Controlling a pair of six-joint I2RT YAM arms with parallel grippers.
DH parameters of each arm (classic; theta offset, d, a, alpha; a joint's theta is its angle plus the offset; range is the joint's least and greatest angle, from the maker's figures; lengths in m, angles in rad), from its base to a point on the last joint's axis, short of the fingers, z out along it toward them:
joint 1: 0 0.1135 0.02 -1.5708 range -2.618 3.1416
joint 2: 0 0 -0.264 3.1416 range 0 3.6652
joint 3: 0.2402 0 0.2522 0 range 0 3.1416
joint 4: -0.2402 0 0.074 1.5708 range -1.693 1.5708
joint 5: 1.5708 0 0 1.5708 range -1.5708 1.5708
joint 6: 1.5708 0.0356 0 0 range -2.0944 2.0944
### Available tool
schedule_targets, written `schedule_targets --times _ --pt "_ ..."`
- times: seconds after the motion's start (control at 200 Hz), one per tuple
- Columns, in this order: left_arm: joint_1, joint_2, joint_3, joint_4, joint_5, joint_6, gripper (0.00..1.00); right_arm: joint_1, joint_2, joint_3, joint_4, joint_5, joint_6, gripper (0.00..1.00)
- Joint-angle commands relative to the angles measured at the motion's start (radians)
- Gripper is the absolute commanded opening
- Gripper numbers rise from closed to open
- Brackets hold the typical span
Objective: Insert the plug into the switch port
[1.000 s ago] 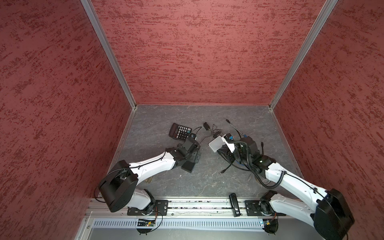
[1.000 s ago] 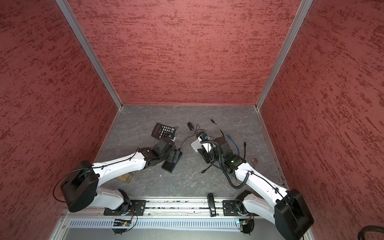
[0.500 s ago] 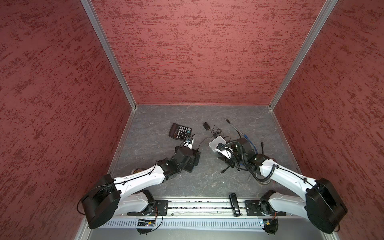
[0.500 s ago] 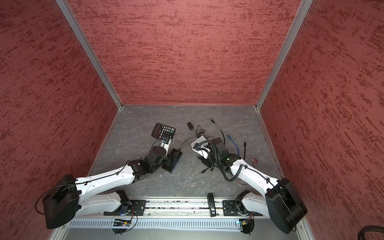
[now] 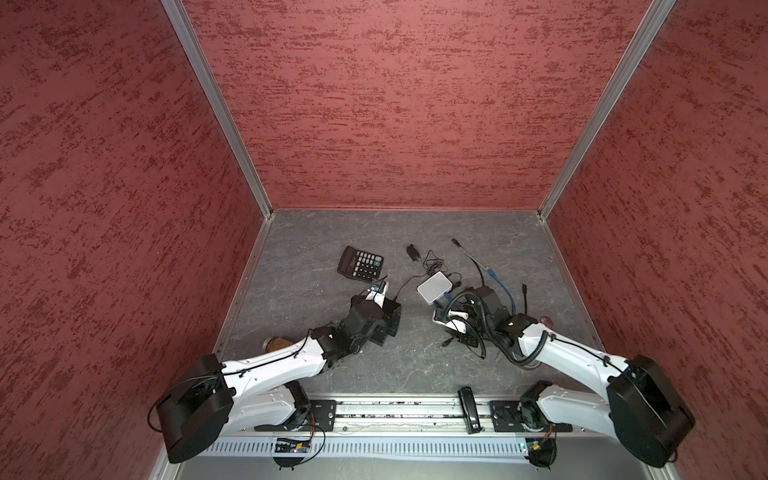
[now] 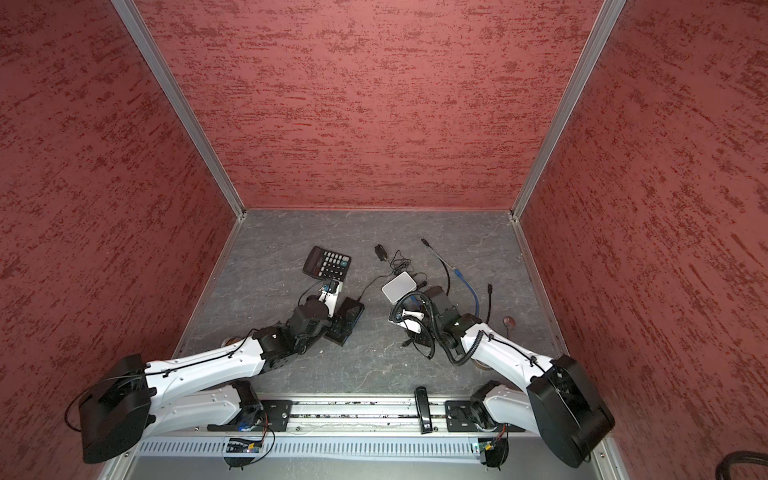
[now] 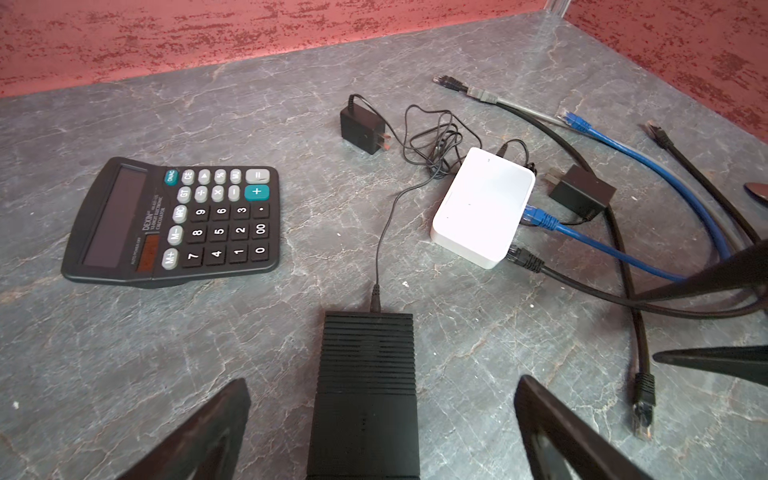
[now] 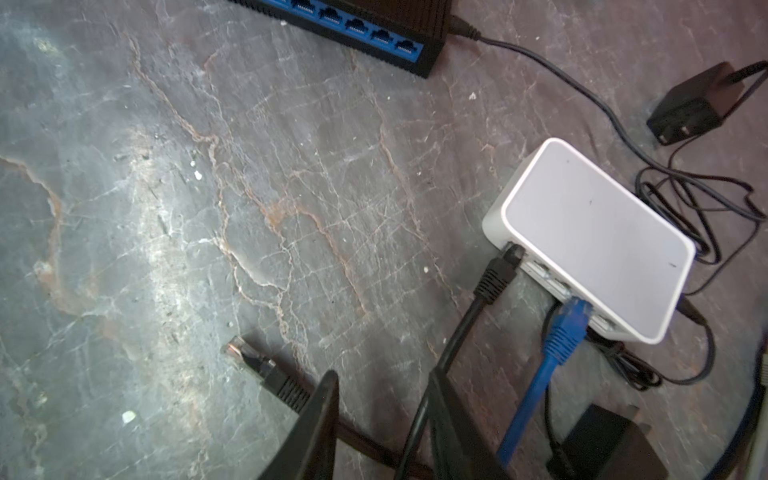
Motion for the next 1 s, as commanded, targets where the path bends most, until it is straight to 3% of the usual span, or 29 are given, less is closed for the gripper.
schedule_targets --times 0.0,0.281,0.671,0.997 --pt "-0.008 0.001 0.015 0.031 0.022 0.034 1.0 -0.004 -0.005 0.0 -0.048 0.02 -0.068 0.37" --pt "-0.007 0.031 0.014 0.049 0.027 0.061 1.0 -0.005 0.064 0.009 -0.089 0.012 -0.086 0.34" --pt "-0.008 0.065 0.009 0.087 0.031 0.09 1.0 -0.005 0.008 0.01 -0.115 -0.028 -0.099 0.34" --pt "-0.007 0.093 0.01 0.102 0.047 0.094 1.0 -0.003 0.061 0.031 -0.153 -0.076 -0.089 0.34"
